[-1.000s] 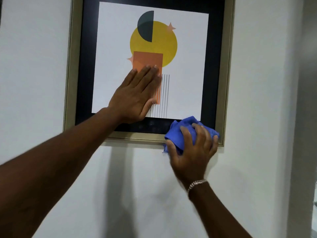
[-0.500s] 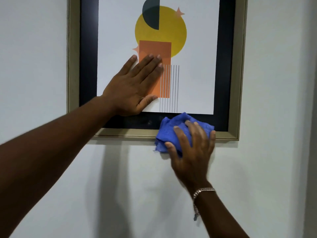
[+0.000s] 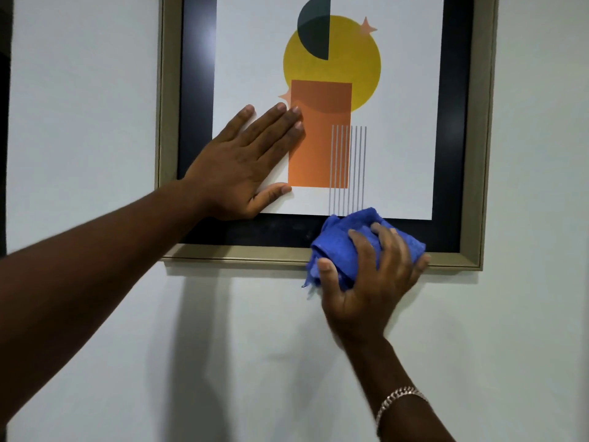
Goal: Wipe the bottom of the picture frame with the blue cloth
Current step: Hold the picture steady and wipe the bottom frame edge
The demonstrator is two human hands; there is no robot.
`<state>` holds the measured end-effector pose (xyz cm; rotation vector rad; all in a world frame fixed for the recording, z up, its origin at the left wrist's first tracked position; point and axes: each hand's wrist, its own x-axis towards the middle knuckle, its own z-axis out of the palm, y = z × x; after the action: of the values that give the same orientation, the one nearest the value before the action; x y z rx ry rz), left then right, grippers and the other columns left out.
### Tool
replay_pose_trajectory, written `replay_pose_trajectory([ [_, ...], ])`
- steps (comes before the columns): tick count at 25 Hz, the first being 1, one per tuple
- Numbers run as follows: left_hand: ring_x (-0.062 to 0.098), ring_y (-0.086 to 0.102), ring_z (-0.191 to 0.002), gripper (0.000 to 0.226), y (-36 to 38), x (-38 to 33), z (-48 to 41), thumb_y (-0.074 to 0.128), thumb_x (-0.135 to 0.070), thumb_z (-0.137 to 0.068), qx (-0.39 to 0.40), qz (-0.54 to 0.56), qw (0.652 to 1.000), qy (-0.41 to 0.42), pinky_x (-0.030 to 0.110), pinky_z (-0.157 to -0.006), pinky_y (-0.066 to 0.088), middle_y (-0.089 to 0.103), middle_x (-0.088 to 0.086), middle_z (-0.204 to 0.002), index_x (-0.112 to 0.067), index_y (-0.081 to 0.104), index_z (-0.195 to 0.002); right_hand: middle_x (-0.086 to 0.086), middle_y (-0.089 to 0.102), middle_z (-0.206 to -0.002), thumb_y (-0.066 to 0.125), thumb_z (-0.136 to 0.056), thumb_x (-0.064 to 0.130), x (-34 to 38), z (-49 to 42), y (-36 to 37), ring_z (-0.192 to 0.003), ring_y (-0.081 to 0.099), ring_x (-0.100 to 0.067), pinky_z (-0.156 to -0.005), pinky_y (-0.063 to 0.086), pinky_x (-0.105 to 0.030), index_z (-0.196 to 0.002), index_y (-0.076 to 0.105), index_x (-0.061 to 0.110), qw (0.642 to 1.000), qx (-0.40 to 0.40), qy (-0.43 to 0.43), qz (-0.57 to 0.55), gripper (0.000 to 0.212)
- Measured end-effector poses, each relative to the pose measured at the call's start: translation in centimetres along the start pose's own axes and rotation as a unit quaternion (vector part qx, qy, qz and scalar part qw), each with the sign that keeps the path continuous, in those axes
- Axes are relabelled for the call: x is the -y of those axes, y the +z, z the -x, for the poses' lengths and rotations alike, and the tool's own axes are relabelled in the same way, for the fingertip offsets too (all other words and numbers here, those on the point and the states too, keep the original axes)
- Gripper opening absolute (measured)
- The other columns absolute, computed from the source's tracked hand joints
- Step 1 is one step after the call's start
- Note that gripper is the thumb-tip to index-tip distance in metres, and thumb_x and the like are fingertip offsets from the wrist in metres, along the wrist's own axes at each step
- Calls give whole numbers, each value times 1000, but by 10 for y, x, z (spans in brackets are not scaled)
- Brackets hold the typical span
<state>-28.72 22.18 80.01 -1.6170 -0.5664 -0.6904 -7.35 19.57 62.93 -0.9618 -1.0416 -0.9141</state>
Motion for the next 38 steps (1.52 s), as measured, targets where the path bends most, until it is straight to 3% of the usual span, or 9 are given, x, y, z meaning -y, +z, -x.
replay_pose_trajectory([
  [4,25,3,-153,81,0,7,-6,16,-63,-95,-12,14,1000,12,51,-124,10,6,12,-166,-11,4,-155,-16,56,-139,38,-96,58,2,16,0,-138,40,-34,-121,12,-62,-124,59,19,998,2,-55,11,52],
  [8,26,4,-153,82,2,13,-7,16,-64,-95,-24,12,1000,1,52,-124,10,7,12,-166,-9,5,-155,-13,56,-139,35,-97,56,31,6,19,-139,39,-33,-121,10,-62,-122,62,20,995,-61,76,6,52],
  [11,26,5,-153,83,1,17,-11,16,-64,-95,-26,22,999,-9,53,-124,10,7,12,-166,-8,5,-155,-15,57,-137,41,-99,50,25,19,19,-139,40,-33,-120,12,-62,-122,63,19,999,-44,-6,18,44],
  [19,29,4,-153,83,-1,17,-8,16,-62,-95,-18,22,1000,3,53,-124,9,7,15,-165,-6,5,-155,-12,60,-136,51,-97,45,53,30,25,-137,43,-32,-118,20,-65,-122,67,22,998,-21,-50,15,37],
  [23,28,4,-153,82,2,19,-7,17,-62,-95,-17,22,1000,4,53,-124,8,6,14,-165,-8,4,-155,-12,60,-135,50,-96,47,78,22,40,-137,43,-32,-118,17,-67,-121,66,25,997,-54,50,-4,37],
  [26,27,4,-153,82,2,19,-7,17,-62,-95,-21,24,999,5,52,-124,8,7,14,-165,-8,5,-155,-14,63,-131,55,-95,44,62,32,35,-134,47,-33,-116,21,-68,-118,68,22,998,-48,-41,0,35],
  [30,27,3,-153,85,0,25,-15,16,-64,-93,-18,26,999,-4,50,-125,6,5,14,-166,-7,4,-155,-14,60,-135,57,-93,43,91,22,49,-136,43,-33,-118,18,-67,-118,68,24,993,-83,82,-11,33],
  [34,29,4,-153,86,-4,33,-24,13,-65,-93,-14,24,1000,-11,49,-125,7,6,16,-165,-6,5,-155,-14,62,-131,60,-93,42,89,34,47,-132,48,-34,-115,23,-70,-115,70,22,998,-59,6,-6,31],
  [38,29,5,-153,85,-2,30,-21,15,-63,-94,-25,22,999,-10,49,-125,7,7,17,-165,-5,7,-154,-13,64,-127,64,-88,39,119,24,56,-132,48,-35,-116,20,-69,-107,73,22,989,-91,116,-31,27],
])
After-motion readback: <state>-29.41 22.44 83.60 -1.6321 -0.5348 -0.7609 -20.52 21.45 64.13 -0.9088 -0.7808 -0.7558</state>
